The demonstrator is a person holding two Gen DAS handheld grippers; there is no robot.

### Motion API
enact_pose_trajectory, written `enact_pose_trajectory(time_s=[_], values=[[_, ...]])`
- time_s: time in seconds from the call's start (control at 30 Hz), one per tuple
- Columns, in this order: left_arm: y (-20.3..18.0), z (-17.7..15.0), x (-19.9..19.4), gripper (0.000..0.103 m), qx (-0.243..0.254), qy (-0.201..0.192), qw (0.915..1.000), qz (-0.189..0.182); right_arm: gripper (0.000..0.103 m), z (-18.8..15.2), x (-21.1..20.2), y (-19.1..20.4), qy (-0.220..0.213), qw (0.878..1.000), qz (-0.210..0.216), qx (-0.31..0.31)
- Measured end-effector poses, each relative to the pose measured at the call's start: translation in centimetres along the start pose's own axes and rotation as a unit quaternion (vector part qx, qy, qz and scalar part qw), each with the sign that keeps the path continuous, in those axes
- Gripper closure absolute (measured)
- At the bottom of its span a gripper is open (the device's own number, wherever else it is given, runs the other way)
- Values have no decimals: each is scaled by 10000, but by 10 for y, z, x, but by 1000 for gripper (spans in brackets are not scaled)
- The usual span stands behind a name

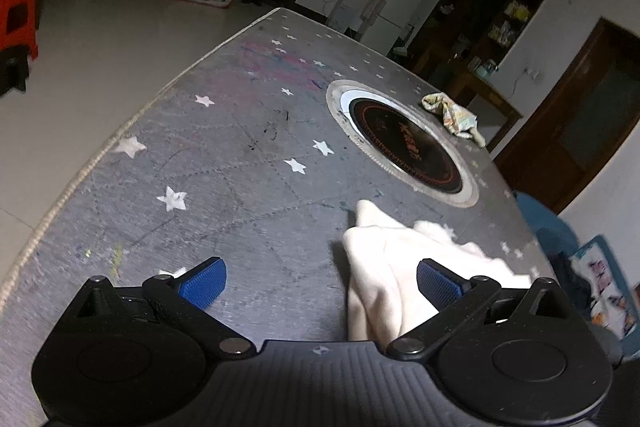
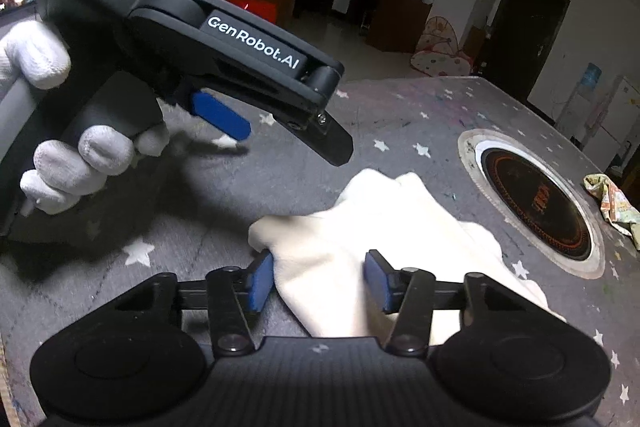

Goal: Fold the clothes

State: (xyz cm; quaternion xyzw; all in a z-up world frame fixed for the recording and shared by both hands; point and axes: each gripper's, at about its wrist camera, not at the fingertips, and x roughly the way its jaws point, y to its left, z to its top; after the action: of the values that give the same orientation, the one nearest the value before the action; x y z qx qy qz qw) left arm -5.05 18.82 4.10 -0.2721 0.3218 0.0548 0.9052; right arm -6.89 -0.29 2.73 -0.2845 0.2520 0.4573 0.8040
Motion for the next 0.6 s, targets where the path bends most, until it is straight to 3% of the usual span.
enact_pose_trajectory(time_s=[0.23, 0.6], values=[[2, 1, 1, 0, -362, 107, 9987, -340, 80, 1, -2, -4, -68, 9998, 161, 129], [4, 2, 12, 0, -1275, 230, 9883, -806, 85, 5, -30, -53, -474, 9855, 554, 1533]])
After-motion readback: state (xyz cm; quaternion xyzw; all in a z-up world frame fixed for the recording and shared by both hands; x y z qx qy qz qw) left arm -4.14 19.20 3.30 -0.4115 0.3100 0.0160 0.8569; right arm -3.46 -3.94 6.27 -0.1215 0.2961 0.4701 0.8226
